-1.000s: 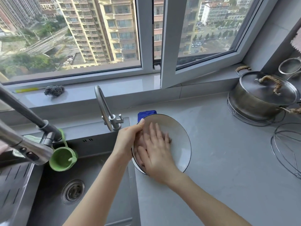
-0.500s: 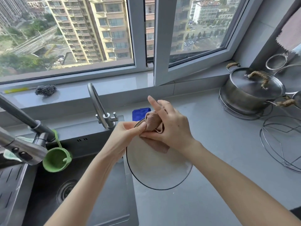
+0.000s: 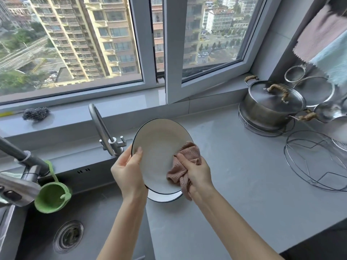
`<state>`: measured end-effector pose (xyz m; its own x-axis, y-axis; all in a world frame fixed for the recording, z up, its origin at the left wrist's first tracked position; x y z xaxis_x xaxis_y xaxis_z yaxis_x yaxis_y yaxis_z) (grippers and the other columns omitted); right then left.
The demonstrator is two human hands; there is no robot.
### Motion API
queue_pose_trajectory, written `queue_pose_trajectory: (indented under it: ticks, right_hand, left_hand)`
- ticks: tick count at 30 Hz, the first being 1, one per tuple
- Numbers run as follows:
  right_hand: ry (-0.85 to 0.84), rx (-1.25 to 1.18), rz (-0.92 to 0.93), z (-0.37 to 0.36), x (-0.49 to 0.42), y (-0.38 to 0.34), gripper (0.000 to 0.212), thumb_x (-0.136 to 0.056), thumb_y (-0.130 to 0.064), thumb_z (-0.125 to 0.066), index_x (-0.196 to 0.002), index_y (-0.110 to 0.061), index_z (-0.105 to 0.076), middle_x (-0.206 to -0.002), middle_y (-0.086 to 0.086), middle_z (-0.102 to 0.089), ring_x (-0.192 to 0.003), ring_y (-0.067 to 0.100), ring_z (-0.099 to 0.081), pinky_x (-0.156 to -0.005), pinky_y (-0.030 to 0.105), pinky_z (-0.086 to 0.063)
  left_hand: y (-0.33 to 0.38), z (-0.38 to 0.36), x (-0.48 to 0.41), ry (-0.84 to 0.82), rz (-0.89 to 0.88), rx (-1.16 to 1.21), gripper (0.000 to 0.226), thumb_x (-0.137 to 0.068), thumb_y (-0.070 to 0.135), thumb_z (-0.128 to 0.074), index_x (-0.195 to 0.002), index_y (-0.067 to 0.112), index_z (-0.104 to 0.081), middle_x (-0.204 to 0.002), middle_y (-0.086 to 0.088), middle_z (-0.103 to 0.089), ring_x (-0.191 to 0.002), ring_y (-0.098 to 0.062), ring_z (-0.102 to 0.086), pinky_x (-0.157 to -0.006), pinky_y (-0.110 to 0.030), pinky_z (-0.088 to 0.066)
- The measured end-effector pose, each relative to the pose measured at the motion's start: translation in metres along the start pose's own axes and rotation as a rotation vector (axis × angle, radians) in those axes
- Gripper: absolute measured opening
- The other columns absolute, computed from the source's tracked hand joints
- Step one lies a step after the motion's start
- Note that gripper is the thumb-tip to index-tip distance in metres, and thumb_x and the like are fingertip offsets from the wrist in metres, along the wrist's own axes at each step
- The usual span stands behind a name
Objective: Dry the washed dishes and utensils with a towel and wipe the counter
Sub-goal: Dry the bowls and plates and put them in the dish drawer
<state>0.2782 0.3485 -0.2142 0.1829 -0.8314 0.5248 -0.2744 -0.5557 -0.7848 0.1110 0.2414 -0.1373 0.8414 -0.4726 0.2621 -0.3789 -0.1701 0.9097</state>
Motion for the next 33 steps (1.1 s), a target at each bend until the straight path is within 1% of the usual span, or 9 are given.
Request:
queue_pose_trajectory:
  ticks: [5,9,13,15,18,27,30,31,33]
  right_hand:
    - [0.02,0.286,0.251,0.008,-0.001,-0.049,0.024,-0.071,-0.002,-0.08,-0.082,-0.015,-0.062,-0.08,0.009,-0.066,-0.073,0.021,-0.063,-0.076,0.041,-0.055]
    - [-0.382,0.899,0.649,-0.048,0.028,-0.095,0.03,-0.067,-0.012,-0.084,-0.078,-0.031,-0.063,-0.076,-0.004,-0.069,-0.072,0.011,-0.063,-0.072,0.025,-0.049]
    - [-0.64,1.294,0.84,-0.094,0.05,-0.095,0.019,-0.071,-0.02,-0.081,-0.079,-0.02,-0.063,-0.065,-0.008,-0.061,-0.064,0.012,-0.052,-0.059,0.025,-0.04]
    - [-0.607,1.234,0.867,-0.098,0.047,-0.101,0.024,-0.068,-0.026,-0.083,-0.084,-0.018,-0.066,-0.068,-0.007,-0.064,-0.065,0.013,-0.055,-0.062,0.026,-0.043]
    - [-0.382,1.009,0.815,-0.076,0.028,-0.117,0.03,-0.066,-0.031,-0.085,-0.088,-0.02,-0.068,-0.076,-0.006,-0.068,-0.073,0.01,-0.061,-0.069,0.023,-0.046]
    - [0.214,0.152,0.284,-0.005,0.007,-0.03,0.024,-0.074,-0.016,-0.08,-0.079,-0.02,-0.057,-0.08,0.002,-0.063,-0.079,0.024,-0.065,-0.084,0.045,-0.055]
    - [0.253,0.179,0.271,0.009,0.005,-0.027,0.025,-0.074,-0.014,-0.079,-0.075,-0.018,-0.055,-0.075,0.003,-0.059,-0.076,0.028,-0.063,-0.081,0.047,-0.055]
    - [0.222,0.222,0.285,0.012,0.003,-0.033,0.025,-0.074,-0.013,-0.079,-0.074,-0.018,-0.055,-0.074,0.004,-0.059,-0.077,0.033,-0.064,-0.079,0.047,-0.056]
    - [0.068,0.351,0.391,0.007,0.002,-0.058,0.025,-0.073,-0.008,-0.079,-0.077,-0.021,-0.058,-0.078,0.004,-0.063,-0.08,0.033,-0.066,-0.078,0.04,-0.054]
  left_hand:
    - [-0.008,-0.012,-0.008,-0.399,0.028,-0.23,0.017,-0.092,0.021,-0.055,-0.105,0.02,-0.068,-0.107,-0.003,-0.072,-0.112,-0.027,-0.062,-0.096,-0.041,-0.047]
    - [-0.014,-0.033,-0.02,-0.782,0.184,-0.55,0.061,-0.063,0.077,-0.06,-0.096,0.027,-0.07,-0.104,0.007,-0.073,-0.103,-0.012,-0.065,-0.098,-0.035,-0.046]
    - [-0.003,-0.058,-0.009,-0.808,-0.291,-0.907,0.037,-0.086,0.06,-0.043,-0.072,0.034,-0.065,-0.068,0.013,-0.066,-0.067,0.002,-0.055,-0.068,-0.021,-0.041]
    - [0.006,-0.055,-0.009,-0.67,-0.411,-0.864,0.035,-0.096,0.041,-0.046,-0.064,0.032,-0.056,-0.047,0.015,-0.048,-0.048,0.0,-0.041,-0.052,-0.017,-0.03]
    - [0.01,-0.035,-0.021,-0.448,-0.322,-0.709,0.046,-0.094,0.039,-0.044,-0.056,0.017,-0.032,-0.04,0.011,-0.021,-0.04,-0.005,-0.02,-0.042,-0.02,-0.014]
    - [-0.011,0.007,-0.006,0.242,-0.07,-0.136,0.051,-0.097,0.046,-0.039,-0.058,0.018,-0.023,-0.056,0.004,-0.019,-0.049,-0.008,-0.019,-0.045,-0.022,-0.017]
    - [-0.034,0.005,-0.01,0.058,-0.058,-0.166,0.053,-0.097,0.052,-0.03,-0.096,0.009,-0.06,-0.091,0.002,-0.061,-0.085,-0.009,-0.055,-0.084,-0.021,-0.042]
    - [-0.037,-0.001,-0.019,-0.114,-0.042,-0.202,0.06,-0.094,0.059,-0.031,-0.118,0.012,-0.059,-0.116,0.003,-0.063,-0.109,-0.01,-0.056,-0.102,-0.029,-0.039]
    - [-0.029,-0.015,-0.034,-0.436,-0.007,-0.277,0.055,-0.091,0.062,-0.036,-0.122,0.023,-0.059,-0.126,0.003,-0.062,-0.121,-0.016,-0.055,-0.106,-0.041,-0.039]
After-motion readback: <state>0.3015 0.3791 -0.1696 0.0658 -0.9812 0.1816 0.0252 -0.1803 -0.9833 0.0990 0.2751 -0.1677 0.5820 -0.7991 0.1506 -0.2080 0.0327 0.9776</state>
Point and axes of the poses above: each hand's wrist, its own x-axis away from the middle knuckle, its own z-axis out of the back of the hand, y = z × x, the point moved 10 cm from there along -x, towards the middle knuckle
